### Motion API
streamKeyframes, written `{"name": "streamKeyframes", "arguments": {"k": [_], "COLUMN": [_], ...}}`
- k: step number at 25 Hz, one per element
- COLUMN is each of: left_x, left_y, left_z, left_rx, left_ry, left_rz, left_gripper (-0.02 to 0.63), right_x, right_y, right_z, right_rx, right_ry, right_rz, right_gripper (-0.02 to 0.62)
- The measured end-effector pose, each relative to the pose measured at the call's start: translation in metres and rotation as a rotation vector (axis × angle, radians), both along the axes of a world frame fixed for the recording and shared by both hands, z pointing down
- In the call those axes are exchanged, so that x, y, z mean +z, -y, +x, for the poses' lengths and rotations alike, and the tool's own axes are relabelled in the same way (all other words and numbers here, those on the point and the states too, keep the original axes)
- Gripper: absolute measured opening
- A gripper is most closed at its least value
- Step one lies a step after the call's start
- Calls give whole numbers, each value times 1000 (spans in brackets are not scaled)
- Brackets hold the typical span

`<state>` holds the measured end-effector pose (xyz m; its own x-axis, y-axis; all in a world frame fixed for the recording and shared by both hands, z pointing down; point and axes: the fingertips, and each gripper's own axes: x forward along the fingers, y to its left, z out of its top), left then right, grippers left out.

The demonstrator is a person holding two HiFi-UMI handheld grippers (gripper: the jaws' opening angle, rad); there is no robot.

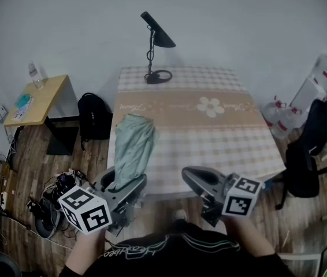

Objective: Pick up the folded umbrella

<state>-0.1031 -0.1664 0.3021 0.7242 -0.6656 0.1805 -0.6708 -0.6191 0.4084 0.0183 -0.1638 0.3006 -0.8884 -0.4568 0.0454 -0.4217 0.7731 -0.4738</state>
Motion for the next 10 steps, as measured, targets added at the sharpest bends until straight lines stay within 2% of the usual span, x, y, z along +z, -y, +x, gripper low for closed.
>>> {"name": "streamKeyframes", "arguments": {"k": [10], "left_x": [2], "left_y": [3], "left_z": [-1], "left_rx": [20], "left_ry": [1], "left_rz": [3], "left_gripper": [264], "right_x": [3], "right_y": [0], "right_z": [-2], "right_rx": [28], "right_ry": [-5], "right_rz": [-2], "right_gripper": [11]}}
